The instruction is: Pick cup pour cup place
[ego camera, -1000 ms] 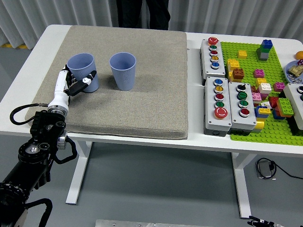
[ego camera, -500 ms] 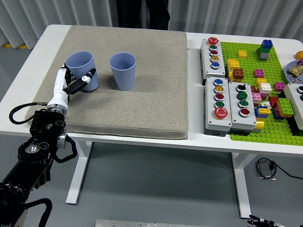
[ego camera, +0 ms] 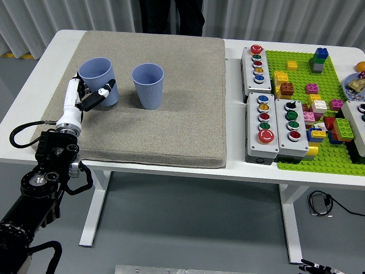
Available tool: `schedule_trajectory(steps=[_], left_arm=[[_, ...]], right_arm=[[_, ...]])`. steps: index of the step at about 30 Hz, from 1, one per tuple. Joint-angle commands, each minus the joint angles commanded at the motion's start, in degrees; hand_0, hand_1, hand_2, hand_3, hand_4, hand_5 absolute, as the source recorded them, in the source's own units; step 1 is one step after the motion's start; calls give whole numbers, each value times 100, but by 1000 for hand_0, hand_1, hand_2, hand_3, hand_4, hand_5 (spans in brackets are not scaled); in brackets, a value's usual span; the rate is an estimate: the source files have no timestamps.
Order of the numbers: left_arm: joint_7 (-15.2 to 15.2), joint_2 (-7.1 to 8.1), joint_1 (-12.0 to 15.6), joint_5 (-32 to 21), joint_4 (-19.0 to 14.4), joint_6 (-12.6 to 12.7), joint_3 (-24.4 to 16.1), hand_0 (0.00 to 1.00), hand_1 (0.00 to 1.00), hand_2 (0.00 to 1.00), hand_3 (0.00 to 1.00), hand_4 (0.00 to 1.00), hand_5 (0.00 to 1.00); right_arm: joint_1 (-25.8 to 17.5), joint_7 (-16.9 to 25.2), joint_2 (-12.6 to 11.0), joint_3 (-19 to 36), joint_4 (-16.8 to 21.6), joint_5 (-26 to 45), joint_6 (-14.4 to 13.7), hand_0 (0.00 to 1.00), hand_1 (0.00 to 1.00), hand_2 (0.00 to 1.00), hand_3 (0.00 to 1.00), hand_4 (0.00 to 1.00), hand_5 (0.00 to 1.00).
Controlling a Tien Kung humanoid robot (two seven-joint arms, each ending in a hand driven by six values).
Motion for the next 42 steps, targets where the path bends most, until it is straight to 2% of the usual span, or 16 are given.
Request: schedule_trajectory(steps=[15, 16, 26, 29, 33, 42], left_arm=[[-68, 45, 133, 27, -227, 162, -36, 529, 552, 634, 863, 711, 154], [-65, 46, 134, 22, -236, 167, -34, 487, 549, 627, 857, 668, 116], [-71, 66, 116, 74, -316, 264, -31, 488, 548, 626, 852, 683, 131], [-35, 81, 126, 287, -401, 322, -48, 496, 547, 629, 854, 686, 131], [134, 152, 166, 931, -643, 368, -65, 496, 547, 629, 854, 686, 131], [351, 304, 212, 1681, -971, 414, -79, 500, 550, 635, 856, 689, 138]], right_arm=[[-42, -13, -10, 29, 0, -59, -1, 662, 647, 661, 632, 488, 130], [-40, -12, -11, 28, 0, -58, -1, 661, 647, 660, 632, 488, 131], [-25, -2, -17, 23, 0, -30, -6, 661, 647, 660, 632, 487, 131], [-17, 1, -24, 24, 0, -32, -6, 661, 647, 659, 632, 488, 131], [-1, 10, -33, 22, 0, -8, -16, 661, 647, 659, 632, 488, 131], [2, 12, -48, 40, 0, -23, -21, 661, 647, 659, 632, 488, 130]])
